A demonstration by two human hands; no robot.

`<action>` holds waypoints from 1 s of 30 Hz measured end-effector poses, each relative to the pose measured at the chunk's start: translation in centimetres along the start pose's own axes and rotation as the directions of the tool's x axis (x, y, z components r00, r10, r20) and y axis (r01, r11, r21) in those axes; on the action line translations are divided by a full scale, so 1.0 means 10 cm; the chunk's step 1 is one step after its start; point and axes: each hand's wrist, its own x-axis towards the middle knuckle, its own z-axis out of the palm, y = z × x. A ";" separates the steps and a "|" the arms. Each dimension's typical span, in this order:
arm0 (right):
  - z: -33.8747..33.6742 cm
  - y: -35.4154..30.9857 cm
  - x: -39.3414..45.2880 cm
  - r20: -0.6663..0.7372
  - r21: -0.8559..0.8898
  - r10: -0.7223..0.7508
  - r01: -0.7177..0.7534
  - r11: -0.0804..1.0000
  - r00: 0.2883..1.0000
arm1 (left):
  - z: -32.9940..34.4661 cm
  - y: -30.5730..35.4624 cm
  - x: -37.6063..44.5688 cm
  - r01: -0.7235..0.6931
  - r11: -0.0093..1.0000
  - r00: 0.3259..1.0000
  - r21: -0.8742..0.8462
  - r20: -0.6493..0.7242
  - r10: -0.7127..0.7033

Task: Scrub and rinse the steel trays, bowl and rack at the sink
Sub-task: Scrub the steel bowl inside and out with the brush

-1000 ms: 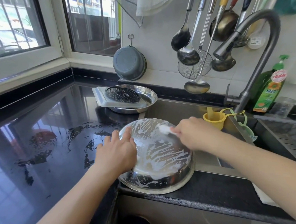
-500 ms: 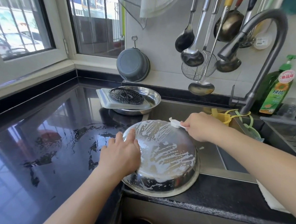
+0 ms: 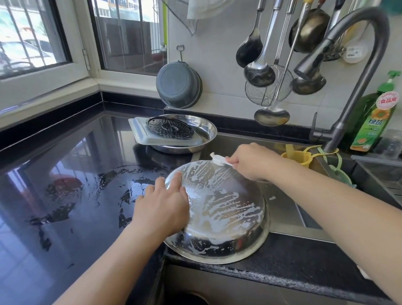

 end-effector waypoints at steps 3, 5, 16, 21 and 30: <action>-0.04 0.17 -0.19 0.045 0.013 -0.016 0.015 1.000 0.999 | 0.02 0.00 0.01 0.000 1.000 1.000 -0.004 -0.001 0.000; -0.02 0.28 -0.33 0.061 0.014 -0.015 0.015 1.000 0.998 | 0.02 0.00 0.02 -0.005 1.000 1.000 -0.004 -0.013 0.005; -0.07 0.40 -0.38 0.023 -0.062 0.035 -0.034 0.998 0.999 | 0.04 -0.03 0.06 -0.053 0.998 0.999 -0.034 -0.003 0.053; -0.02 0.39 -0.32 0.028 -0.071 0.036 -0.034 0.997 0.999 | 0.05 -0.06 0.08 -0.062 0.998 0.998 -0.032 0.005 0.062; 0.00 0.62 -1.00 0.073 -0.128 -0.058 0.067 0.990 0.996 | 0.06 -0.04 0.06 -0.037 0.998 0.999 -0.043 -0.020 0.037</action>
